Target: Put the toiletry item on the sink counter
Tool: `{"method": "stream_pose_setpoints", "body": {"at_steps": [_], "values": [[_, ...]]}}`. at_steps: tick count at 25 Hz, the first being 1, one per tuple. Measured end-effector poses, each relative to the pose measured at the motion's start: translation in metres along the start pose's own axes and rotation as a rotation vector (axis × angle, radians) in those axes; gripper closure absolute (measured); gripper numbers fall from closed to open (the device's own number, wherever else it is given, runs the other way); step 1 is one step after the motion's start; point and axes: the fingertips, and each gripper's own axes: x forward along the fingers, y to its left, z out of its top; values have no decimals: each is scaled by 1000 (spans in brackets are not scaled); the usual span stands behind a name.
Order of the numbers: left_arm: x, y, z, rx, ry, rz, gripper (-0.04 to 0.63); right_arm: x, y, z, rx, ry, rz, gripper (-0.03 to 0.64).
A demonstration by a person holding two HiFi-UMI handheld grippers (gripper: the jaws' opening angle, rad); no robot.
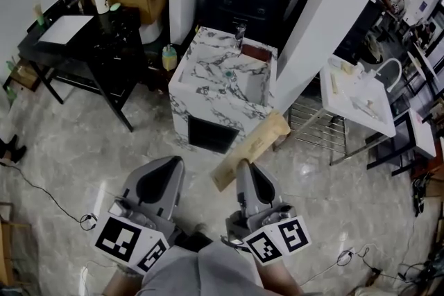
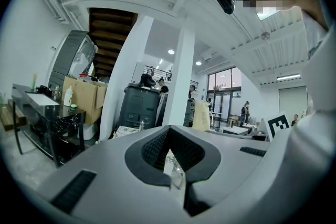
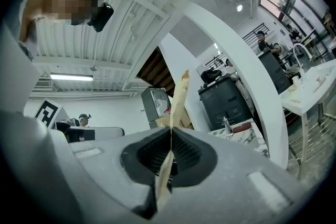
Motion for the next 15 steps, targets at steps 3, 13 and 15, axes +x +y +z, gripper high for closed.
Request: {"method": "stream_pose_setpoints", "body": {"at_steps": [3,13,15], "values": [[1,18,4,-4,1,-7,591,14,7,-3,-4,3,-14,618],[12,100,18,-18,15,-64,591,83,36,-18,-17,0,-79,618],[13,113,22,-17,15,-78,591,93,43,-18,-20,-6,-92,618]]}}
